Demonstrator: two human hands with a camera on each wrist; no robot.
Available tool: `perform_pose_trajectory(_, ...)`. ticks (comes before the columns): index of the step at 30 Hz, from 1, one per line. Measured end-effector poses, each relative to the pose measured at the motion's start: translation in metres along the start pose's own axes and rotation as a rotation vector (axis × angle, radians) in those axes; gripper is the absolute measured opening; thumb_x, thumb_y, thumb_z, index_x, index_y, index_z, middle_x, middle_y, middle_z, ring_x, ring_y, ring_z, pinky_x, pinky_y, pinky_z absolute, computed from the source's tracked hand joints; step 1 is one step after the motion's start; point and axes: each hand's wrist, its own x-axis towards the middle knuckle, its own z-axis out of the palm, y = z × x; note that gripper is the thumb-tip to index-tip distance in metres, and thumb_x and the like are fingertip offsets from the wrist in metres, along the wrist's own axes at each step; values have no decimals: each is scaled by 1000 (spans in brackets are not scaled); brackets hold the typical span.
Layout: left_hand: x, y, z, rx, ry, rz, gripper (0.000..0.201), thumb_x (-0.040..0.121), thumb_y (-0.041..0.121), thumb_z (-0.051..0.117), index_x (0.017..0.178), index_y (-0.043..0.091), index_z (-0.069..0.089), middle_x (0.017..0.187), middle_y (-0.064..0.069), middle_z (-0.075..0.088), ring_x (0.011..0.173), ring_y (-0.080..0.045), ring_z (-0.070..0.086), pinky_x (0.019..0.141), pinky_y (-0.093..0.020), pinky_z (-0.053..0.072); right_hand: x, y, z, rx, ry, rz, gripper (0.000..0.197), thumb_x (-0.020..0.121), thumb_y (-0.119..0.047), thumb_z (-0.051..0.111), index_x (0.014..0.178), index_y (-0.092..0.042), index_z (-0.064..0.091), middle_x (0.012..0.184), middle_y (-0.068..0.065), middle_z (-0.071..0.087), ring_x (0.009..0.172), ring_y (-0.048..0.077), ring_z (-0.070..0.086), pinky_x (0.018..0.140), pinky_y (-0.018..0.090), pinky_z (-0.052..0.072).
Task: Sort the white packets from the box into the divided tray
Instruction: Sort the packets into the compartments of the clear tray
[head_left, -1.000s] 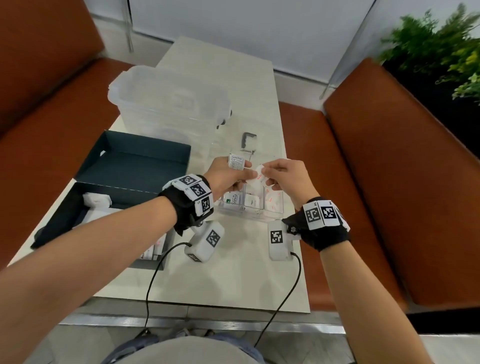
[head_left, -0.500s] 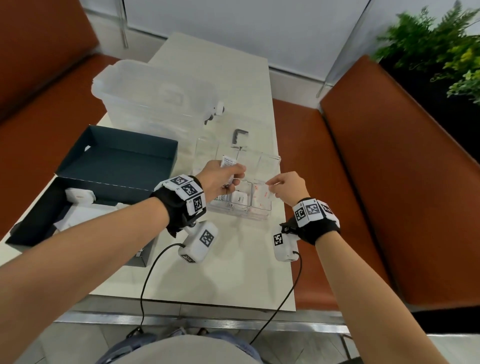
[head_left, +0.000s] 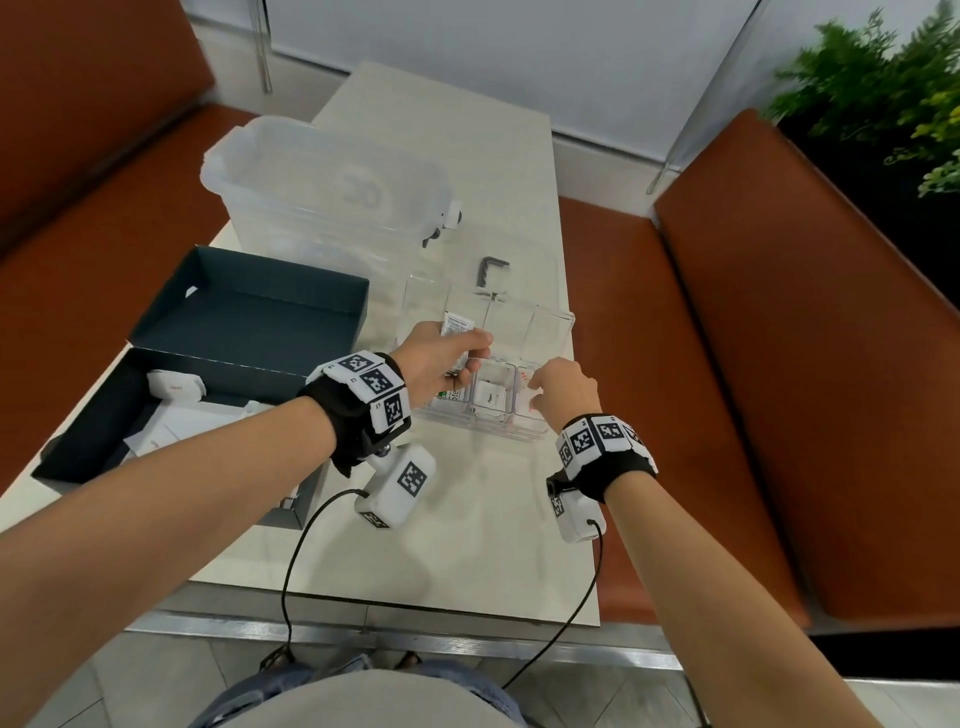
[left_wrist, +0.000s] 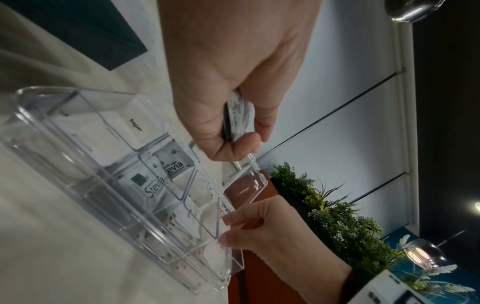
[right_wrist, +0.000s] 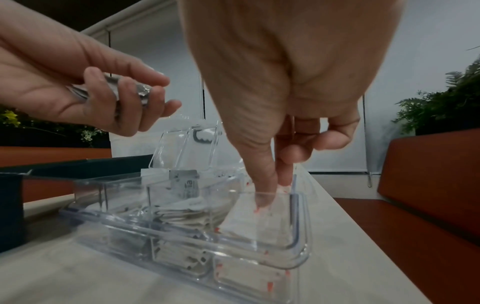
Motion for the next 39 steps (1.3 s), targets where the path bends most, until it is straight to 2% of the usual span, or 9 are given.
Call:
perform_pose_trajectory(3,0,0,-2,5,-3,0,14,90,11,66,102,3,61,77,-5,60,58,-11,50,46,-17,43,0,1,1,-16,-21,-10,31,89,-10,62,119,-18,61,115,3,63,109,26,57,95,39,35)
perform_pose_trajectory(9,0,1,-4,10,2,-5,15,89,11,68,100,2,62,76,-5,61,55,-11,50,45,-17,43,1,0,-1,-30,-120,30,16,84,-12,67,94,-25,68,96,-5,67,94,22,60,97,43,33)
perform_pose_trajectory(17,-1,1,-2,-9,-5,-28,25,92,23,65,108,5,60,81,-5,62,60,-12,52,50,-18,45,4,-10,-5,-74,-157,11,20,76,-6,67,82,-26,69,90,-5,65,79,21,56,95,46,29)
perform_pose_trajectory(22,-3,8,-5,-127,-83,-125,43,97,40,53,120,4,57,108,-15,67,83,-20,65,71,-27,55,-1,-5,-15,-3,-161,6,19,79,-9,69,84,-26,73,90,-6,68,88,21,58,94,44,31)
perform_pose_trajectory(25,-4,10,-10,-245,-135,-177,47,98,36,47,128,0,52,122,-23,63,96,-26,65,85,-32,53,-8,-3,-28,159,-63,-24,12,85,-14,66,86,-26,70,88,-5,66,92,21,62,96,43,44)
perform_pose_trajectory(28,-4,11,-13,-296,-186,-197,45,98,33,42,126,-1,51,118,-25,62,95,-28,65,88,-35,51,-17,-13,-40,414,104,-111,10,89,-22,63,96,-21,71,88,0,69,81,14,63,83,35,53)
perform_pose_trajectory(31,-5,10,-13,-300,-256,-214,39,97,32,40,114,0,53,105,-20,62,92,-27,63,90,-37,51,-24,-33,-45,611,180,-185,29,87,-38,65,114,-27,64,87,-4,67,71,2,59,61,15,44)
perform_pose_trajectory(34,-7,9,-11,-310,-306,-211,36,95,27,39,116,2,55,99,-11,64,84,-22,64,91,-39,52,-25,-50,-44,624,110,-240,49,80,-40,73,125,-31,58,97,-2,62,81,8,59,68,18,43)
perform_pose_trajectory(39,-11,10,-14,-287,-331,-158,31,100,19,36,116,5,59,102,-13,70,86,-23,69,88,-39,55,-20,-52,-47,706,133,-212,41,76,-25,79,115,-22,66,97,-1,65,78,16,66,66,20,49)
